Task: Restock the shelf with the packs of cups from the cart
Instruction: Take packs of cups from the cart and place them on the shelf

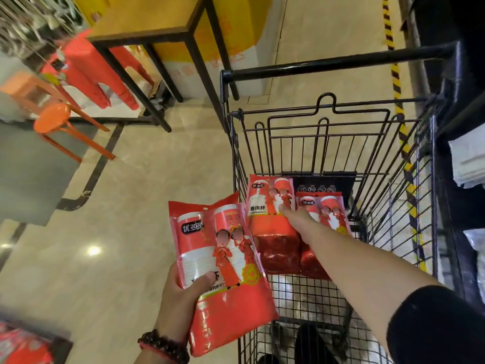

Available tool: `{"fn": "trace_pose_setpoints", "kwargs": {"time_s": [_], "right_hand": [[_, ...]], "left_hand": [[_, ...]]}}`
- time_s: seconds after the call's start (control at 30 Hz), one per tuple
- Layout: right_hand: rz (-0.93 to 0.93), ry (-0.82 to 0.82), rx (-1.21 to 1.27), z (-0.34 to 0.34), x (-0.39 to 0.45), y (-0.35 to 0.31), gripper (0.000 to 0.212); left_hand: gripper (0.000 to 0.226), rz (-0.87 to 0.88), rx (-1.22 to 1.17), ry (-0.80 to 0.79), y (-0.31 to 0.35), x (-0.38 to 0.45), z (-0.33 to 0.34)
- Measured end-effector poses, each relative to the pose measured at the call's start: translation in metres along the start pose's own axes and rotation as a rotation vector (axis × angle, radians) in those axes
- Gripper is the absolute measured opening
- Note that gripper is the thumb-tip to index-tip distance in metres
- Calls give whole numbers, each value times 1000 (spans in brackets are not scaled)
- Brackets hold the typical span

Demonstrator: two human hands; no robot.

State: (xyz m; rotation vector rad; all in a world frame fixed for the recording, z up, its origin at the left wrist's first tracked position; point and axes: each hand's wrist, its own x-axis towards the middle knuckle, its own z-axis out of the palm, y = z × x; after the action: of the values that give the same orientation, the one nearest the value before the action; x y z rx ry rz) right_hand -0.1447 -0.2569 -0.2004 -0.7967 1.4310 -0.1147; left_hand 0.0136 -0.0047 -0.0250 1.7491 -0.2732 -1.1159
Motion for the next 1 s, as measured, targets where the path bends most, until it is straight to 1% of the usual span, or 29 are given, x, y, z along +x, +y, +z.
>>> {"fn": "trace_pose_setpoints", "kwargs": {"time_s": [0.1, 0.17, 0.27, 0.37, 0.43, 0.5, 0.6, 0.7, 0.8, 0.93, 1.0], "right_hand": [[-10, 34, 61, -6, -7, 0, 88], [41, -11, 106, -12, -17, 2, 80], [83, -56, 102, -19, -37, 11, 80], [14, -7, 121, -23, -55, 24, 78], [-47, 21, 156, -25, -67, 33, 82], [-101, 75, 174, -30, -80, 39, 86], [-168, 156, 182, -49, -105, 47, 81], [-237, 230, 182, -75, -139, 56, 83], [-294, 323, 191, -98, -180, 66, 76], [-362, 517, 77, -112, -244, 82, 72], [-365, 586, 19, -109, -277, 95, 76]], "left_hand": [[80, -16, -4, 5, -3, -1, 2], [80, -14, 5, -11, -4, -1, 6], [82, -28, 23, -28, -7, -1, 12], [84, -31, 45, -32, -9, -3, 17], [85, -28, 59, -29, -8, -4, 18], [87, -26, 79, -50, -6, -4, 18], [87, -7, 99, -83, -3, -3, 19], [86, 12, 127, -119, 1, -6, 23], [80, 44, 164, -131, 5, -12, 29], [82, 99, 231, -212, 5, -14, 31], [86, 131, 274, -290, 2, -13, 29]]}}
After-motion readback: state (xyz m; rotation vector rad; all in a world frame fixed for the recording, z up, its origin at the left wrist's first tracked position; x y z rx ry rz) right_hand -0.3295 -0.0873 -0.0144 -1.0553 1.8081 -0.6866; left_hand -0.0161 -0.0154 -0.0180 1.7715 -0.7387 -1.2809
